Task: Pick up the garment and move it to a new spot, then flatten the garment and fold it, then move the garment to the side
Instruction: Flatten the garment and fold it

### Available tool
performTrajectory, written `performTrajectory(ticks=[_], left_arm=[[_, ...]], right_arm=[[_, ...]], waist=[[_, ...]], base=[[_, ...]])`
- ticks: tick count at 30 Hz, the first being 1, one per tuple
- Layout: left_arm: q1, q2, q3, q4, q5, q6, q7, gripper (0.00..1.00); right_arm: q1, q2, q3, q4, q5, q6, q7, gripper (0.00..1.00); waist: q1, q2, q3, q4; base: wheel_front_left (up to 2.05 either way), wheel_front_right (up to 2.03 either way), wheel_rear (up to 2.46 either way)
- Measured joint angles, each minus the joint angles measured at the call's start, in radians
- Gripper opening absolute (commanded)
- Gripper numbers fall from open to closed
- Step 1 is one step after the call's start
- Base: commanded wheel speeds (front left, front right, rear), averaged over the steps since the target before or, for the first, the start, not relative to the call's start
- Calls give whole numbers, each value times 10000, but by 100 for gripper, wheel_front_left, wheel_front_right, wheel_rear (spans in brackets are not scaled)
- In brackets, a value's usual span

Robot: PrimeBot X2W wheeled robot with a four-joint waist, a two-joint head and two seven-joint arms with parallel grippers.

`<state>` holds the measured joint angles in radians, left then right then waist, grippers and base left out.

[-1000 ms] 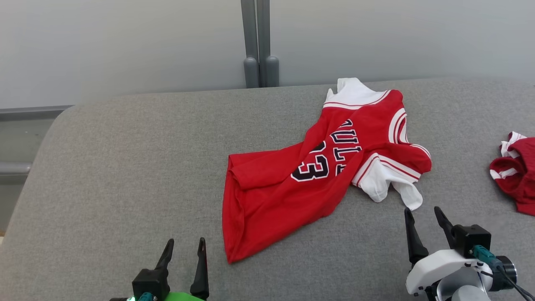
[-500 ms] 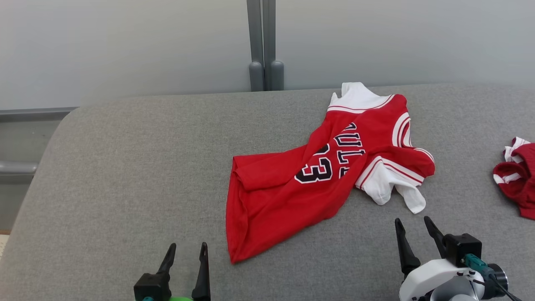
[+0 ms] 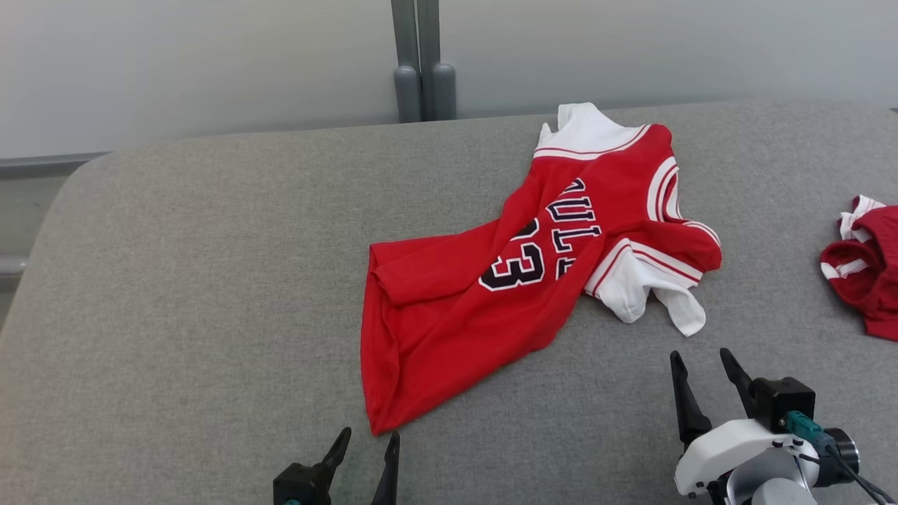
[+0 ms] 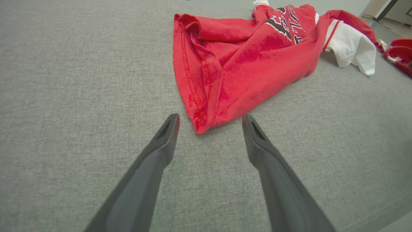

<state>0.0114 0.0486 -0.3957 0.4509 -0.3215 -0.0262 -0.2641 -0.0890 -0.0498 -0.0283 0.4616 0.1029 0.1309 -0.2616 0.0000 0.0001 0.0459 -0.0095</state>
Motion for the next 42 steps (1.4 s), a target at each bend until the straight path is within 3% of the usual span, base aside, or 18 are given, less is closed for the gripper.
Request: performTrajectory(ticks=[14, 15, 16, 17, 18, 19, 20, 21, 22, 23, 42], left_arm=[[-500, 0, -8, 378, -117, 173, 0, 100], [-523, 0, -8, 384, -121, 173, 0, 96], [-556, 0, 0, 397, -151, 171, 0, 87], [-578, 0, 6, 414, -222, 171, 0, 71], [-590, 0, 10, 418, -253, 171, 0, 65], [-601, 0, 15, 414, -318, 167, 0, 50], [-615, 0, 15, 418, -332, 161, 0, 44], [-637, 0, 10, 422, -345, 150, 0, 28], [-663, 0, 8, 435, -376, 125, 0, 19], [-683, 0, 8, 453, -399, 125, 0, 0], [-828, 0, 656, 134, -514, -109, 0, 0]], right_arm=[[-373, 0, -138, -33, -31, 0, 0, 100], [-411, 0, -142, -35, -29, 0, 0, 100], [-448, 0, -148, -35, -29, 0, 0, 100], [-469, 0, -155, -35, -29, 0, 0, 100], [-483, 0, -161, -35, -27, 0, 0, 100], [-504, 0, -167, -40, -25, 0, 0, 100], [-533, 0, -173, -48, -23, 0, -2, 100], [-565, 0, -184, -58, -23, 0, 0, 100], [-597, 0, -198, -71, -23, 0, -2, 100], [-608, 0, -217, -79, -21, 0, 0, 100], [-1294, 2, -796, 533, 88, 0, 0, 100]], waist=[[0, 0, 761, -396], [0, 0, 796, -398], [0, 0, 838, -399], [0, 0, 875, -398], [0, 0, 904, -399], [0, 0, 939, -399], [0, 0, 971, -397], [0, 0, 996, -395], [0, 0, 1023, -391], [0, 0, 1046, -386], [0, 0, 1452, 10]], base=[[0, 0, 0], [0, 0, 0], [0, 0, 0], [0, 0, 0], [0, 0, 0], [0, 0, 0], [0, 0, 0], [0, 0, 0], [0, 0, 0], [0, 0, 0], [0, 0, 0]])
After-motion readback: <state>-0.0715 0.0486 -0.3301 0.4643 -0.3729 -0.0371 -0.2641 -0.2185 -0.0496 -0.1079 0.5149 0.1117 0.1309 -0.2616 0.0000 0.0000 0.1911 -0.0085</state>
